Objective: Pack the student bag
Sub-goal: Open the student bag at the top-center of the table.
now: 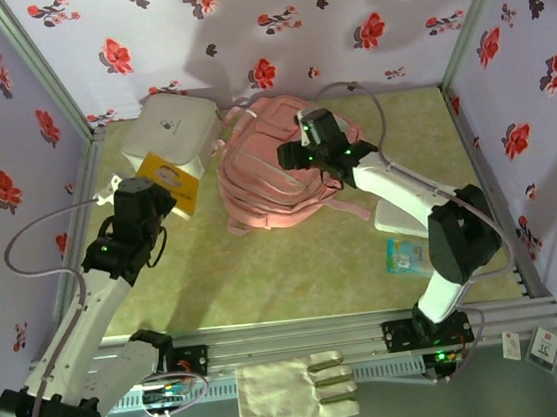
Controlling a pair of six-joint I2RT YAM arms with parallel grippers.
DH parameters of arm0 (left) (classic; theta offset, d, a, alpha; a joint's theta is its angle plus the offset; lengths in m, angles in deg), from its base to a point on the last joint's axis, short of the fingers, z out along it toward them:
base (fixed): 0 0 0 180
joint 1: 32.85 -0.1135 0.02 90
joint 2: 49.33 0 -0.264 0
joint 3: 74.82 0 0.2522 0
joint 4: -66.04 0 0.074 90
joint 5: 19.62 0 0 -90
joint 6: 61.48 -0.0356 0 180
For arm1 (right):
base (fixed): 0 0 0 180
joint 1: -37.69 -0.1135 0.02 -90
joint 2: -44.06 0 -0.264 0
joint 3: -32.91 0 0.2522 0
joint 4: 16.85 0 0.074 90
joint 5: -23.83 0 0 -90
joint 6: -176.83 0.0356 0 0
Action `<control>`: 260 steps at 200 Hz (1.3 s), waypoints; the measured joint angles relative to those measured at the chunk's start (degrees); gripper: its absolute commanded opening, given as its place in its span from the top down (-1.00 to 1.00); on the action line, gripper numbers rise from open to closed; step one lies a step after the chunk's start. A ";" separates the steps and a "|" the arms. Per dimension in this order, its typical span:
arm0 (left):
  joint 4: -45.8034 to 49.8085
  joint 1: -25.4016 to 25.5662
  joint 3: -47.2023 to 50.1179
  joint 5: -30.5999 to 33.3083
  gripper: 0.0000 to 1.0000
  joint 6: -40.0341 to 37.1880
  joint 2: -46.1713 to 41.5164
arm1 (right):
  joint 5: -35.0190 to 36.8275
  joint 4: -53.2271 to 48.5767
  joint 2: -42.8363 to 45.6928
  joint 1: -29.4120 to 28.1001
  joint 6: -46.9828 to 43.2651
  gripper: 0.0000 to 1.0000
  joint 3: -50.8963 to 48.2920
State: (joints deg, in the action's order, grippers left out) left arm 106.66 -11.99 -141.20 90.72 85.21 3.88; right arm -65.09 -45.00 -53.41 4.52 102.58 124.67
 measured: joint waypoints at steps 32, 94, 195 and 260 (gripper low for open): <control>3.80 -2.71 -0.15 -3.13 1.00 -2.89 -0.37 | -0.66 -4.39 -5.27 -3.34 -5.33 -0.42 4.70; 5.42 -5.09 -0.15 -8.55 1.00 -5.70 -0.31 | -1.70 -14.27 -16.09 -5.46 -9.33 -0.23 15.08; 5.40 -5.90 -0.15 -11.61 1.00 -6.32 1.16 | -0.87 -21.29 -22.18 -6.12 -13.44 -0.16 21.88; 5.38 -6.51 -0.15 -12.92 1.00 -6.32 1.33 | 1.79 -23.26 -24.37 -6.36 -15.56 -0.10 23.85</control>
State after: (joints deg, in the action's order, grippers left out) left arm 112.03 -18.51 -141.36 77.80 78.89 5.21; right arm -63.30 -68.26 -77.78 -1.84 87.01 148.52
